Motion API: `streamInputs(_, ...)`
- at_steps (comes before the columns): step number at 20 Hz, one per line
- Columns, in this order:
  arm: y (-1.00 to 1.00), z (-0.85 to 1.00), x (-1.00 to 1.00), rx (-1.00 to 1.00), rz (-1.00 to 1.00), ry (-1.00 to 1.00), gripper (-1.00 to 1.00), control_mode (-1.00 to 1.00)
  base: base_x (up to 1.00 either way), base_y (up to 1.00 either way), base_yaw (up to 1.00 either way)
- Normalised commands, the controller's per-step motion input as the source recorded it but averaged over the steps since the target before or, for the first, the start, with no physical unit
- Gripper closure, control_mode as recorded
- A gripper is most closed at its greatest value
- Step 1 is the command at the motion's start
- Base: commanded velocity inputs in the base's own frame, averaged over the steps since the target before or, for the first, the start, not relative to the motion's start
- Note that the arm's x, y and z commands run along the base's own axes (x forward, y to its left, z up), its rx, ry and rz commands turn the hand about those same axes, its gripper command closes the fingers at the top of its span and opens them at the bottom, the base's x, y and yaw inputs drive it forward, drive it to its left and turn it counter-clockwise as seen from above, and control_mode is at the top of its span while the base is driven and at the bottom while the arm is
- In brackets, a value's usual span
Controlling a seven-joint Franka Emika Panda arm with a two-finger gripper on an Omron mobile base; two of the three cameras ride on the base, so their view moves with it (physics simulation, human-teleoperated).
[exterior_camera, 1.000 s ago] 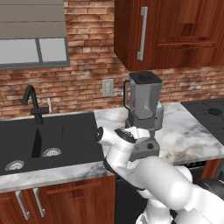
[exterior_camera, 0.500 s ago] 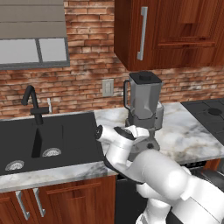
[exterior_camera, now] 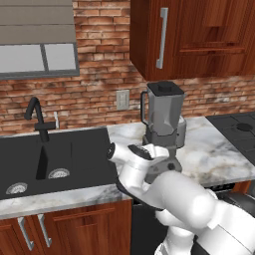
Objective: Open the blender lid, put the mango in the blender, close the lid, and start the blender.
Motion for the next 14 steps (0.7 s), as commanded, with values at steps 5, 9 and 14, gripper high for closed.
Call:
streamInputs(5,0.0,-0.04,-0.41,0.0,0.0,0.0,-1.0,-1.0,0.0,0.0,0.0)
streamInputs(9,0.0,0.0,-0.34,0.0,0.0,0.0,-1.0,-1.0,0.0,0.0,0.0)
streamInputs(14,-0.1,0.0,-0.05,0.0,0.0,0.0,-1.0,-1.0,0.0,0.0,0.0)
